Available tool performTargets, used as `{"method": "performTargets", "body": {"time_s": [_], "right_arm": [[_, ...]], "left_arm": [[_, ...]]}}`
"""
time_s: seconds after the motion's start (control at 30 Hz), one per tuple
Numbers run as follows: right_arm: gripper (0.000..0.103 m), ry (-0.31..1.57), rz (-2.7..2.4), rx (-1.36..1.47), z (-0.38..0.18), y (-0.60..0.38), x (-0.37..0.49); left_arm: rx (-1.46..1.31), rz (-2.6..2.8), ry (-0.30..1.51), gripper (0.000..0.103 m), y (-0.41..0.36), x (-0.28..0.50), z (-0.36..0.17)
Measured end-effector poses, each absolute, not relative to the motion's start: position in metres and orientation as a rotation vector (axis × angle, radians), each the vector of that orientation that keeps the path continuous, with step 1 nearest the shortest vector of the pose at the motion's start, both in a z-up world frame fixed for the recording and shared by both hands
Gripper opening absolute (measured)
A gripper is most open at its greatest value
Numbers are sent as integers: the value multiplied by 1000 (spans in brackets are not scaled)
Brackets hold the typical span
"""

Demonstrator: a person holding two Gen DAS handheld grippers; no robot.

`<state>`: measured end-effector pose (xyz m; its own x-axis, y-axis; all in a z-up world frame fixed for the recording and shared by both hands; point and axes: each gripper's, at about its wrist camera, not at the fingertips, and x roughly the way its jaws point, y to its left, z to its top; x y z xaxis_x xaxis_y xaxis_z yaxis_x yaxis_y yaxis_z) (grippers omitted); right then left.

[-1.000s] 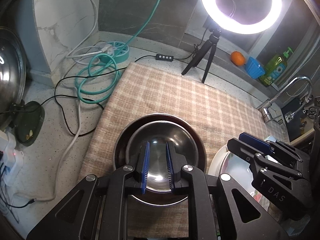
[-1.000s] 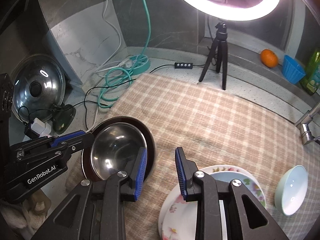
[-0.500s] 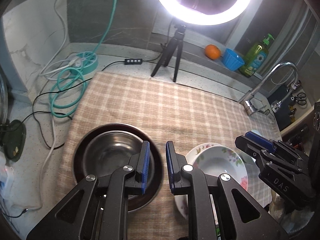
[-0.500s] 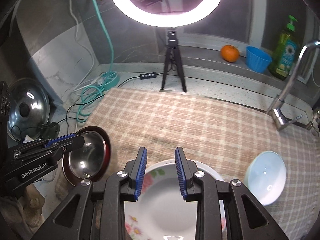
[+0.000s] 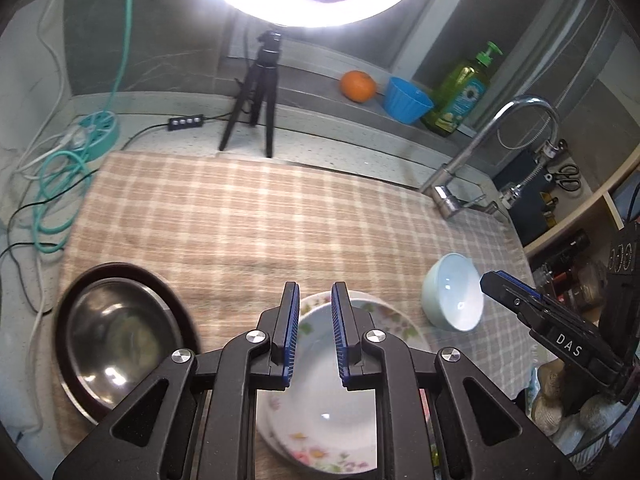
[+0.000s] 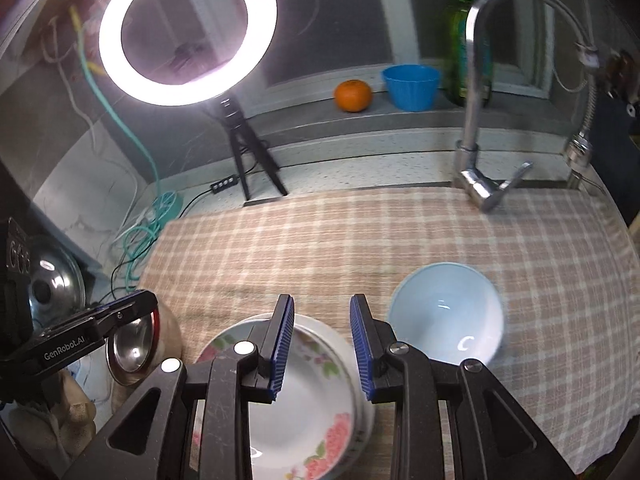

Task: Organize plates and bowls
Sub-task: 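Move both grippers to the rim of the pale blue bowl and close, then lift the pale blue bowl with both grippers and carry it toward the steel bowls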

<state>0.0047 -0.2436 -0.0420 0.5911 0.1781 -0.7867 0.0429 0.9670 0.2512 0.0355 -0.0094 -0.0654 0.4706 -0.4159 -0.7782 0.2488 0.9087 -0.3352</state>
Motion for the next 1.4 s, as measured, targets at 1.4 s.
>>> {"method": "performTargets", "body": {"time_s": [1.4], "right_arm": [[18,1103,-1,593,-138,-403,8]], "left_arm": [[-120,-622,1252,15,-179,70,-140]]}}
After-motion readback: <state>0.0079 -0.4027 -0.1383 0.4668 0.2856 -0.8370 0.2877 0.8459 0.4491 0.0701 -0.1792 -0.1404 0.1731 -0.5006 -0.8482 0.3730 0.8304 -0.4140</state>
